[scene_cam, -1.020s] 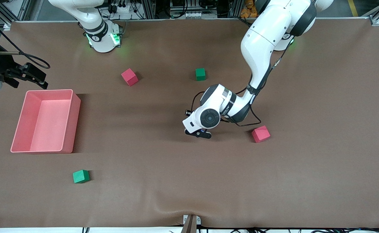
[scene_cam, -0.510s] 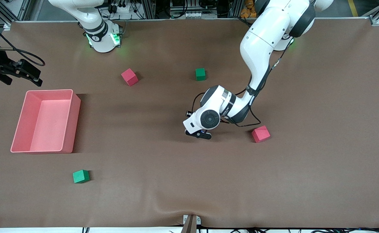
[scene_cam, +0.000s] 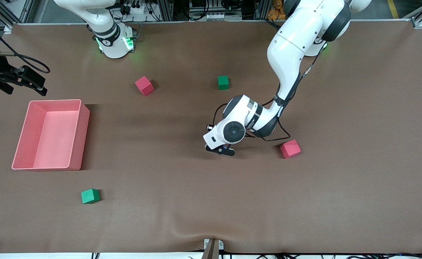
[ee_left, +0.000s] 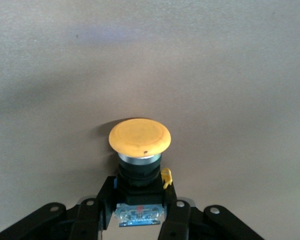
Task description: Place and upright button with both arms
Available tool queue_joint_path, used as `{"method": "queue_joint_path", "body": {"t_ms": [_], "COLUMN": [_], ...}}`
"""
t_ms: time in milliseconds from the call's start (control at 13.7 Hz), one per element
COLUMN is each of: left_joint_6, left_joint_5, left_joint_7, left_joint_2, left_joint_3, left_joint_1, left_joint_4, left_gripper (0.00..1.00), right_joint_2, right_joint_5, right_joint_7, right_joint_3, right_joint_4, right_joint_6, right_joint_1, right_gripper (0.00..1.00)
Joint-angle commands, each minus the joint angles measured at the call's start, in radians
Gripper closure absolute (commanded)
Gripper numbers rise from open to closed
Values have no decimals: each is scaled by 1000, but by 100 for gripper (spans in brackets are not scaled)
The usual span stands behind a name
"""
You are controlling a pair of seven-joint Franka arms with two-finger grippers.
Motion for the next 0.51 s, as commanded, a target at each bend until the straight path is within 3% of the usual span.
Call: {"method": "queue_joint_path", "body": {"t_ms": [0,291,437], "left_joint_6": [4,44,110], "left_joint_5": [-7,-7,72], "left_joint_7": [-51,-266,-312], "left_joint_2": [-18,-48,-74], "left_joint_3": [14,10,36], "left_joint_1": [-21,-29,-82], "left_joint_4": [20,20,17], "left_gripper": [100,100,100], "right_joint_2": [-2,1,1], "right_joint_5": [-13,-9,-7], "right_joint_7": [-9,-9,-9], "right_joint_3": [3,0,0], "right_joint_4": [15,11,13], "right_joint_6": [-14,-16,-14], "right_joint_1": [-4,-10,-12], "right_gripper": [0,0,0]}}
